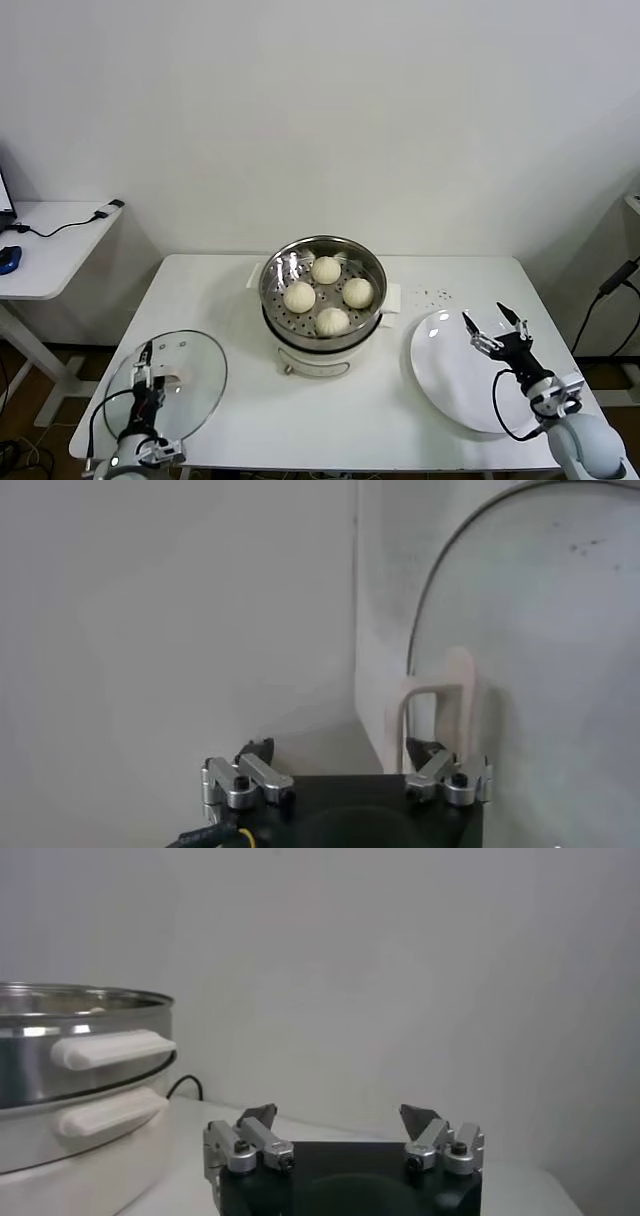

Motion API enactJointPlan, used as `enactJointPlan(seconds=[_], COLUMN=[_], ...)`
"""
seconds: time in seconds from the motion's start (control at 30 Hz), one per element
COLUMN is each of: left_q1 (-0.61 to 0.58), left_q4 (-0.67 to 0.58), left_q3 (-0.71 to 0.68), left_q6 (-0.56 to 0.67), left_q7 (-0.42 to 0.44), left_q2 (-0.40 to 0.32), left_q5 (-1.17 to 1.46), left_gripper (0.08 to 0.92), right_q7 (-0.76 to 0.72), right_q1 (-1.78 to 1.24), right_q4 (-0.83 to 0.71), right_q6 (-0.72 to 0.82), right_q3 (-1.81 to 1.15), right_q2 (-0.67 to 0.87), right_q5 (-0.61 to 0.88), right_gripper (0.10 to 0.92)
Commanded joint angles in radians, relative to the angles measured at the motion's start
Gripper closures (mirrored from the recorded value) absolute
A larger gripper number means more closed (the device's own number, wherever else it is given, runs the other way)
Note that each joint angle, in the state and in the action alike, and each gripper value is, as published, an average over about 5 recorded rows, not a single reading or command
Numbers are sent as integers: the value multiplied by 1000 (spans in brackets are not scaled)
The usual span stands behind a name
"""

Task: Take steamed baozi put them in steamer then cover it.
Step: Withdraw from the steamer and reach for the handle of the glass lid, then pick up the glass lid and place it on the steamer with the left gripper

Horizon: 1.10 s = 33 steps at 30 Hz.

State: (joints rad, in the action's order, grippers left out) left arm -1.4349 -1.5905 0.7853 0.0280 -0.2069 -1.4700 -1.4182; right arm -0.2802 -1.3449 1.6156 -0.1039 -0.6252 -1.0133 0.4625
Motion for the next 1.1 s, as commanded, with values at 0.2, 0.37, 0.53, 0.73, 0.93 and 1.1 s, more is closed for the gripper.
enactJointPlan(seconds=[0.2,0.37,0.53,0.73,0.93,1.1], left_q1=[40,29,8,-27,-77,-106], left_q4=[57,56,6,-101,-272,-426], left_q3=[-4,-2,-9,-10,-13,-46], left_q6=[-6,1,7,-3,-65,-190], left_q7=[-32,-31,-35,-45,-33,31], left_q2=[6,9,17,45,107,203], left_q5=[12,26,57,91,131,175], left_gripper=[284,440,596,769,852,852], right_q7=[-9,-13,-15,-16,-15,-14], right_q1=[-4,-5,-6,-9,-2,19], right_q4=[-10,-13,-14,-21,-34,-48], right_q6=[-10,-14,-17,-20,-21,-21], right_q3=[5,3,-1,-12,-24,-22], right_q2=[-23,-28,-31,-32,-29,-25], right_q5=[-44,-51,-56,-56,-54,-58], right_gripper=[203,203,203,203,203,203])
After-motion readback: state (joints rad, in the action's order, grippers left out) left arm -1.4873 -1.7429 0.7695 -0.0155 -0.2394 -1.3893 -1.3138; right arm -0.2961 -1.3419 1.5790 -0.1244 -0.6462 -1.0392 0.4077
